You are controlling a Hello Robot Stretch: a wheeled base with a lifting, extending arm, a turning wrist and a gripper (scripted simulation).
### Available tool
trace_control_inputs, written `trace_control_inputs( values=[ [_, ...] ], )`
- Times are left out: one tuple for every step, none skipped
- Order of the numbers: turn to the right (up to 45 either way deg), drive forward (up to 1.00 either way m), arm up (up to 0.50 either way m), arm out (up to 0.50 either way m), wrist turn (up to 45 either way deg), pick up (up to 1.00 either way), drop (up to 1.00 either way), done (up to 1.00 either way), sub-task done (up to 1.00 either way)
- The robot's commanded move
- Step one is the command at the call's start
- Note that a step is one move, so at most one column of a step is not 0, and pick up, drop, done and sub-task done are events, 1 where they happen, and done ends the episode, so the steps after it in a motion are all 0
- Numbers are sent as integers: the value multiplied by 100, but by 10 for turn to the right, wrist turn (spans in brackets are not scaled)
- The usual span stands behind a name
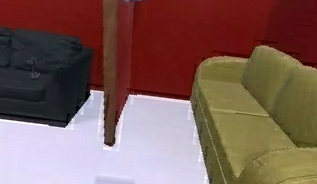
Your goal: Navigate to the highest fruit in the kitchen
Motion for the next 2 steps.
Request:
trace_control_inputs(
  values=[
    [-390, 0, 0, 0, 0, 0, 0, 0, 0],
    [0, 25, 0, 0, 0, 0, 0, 0, 0]
  ],
)
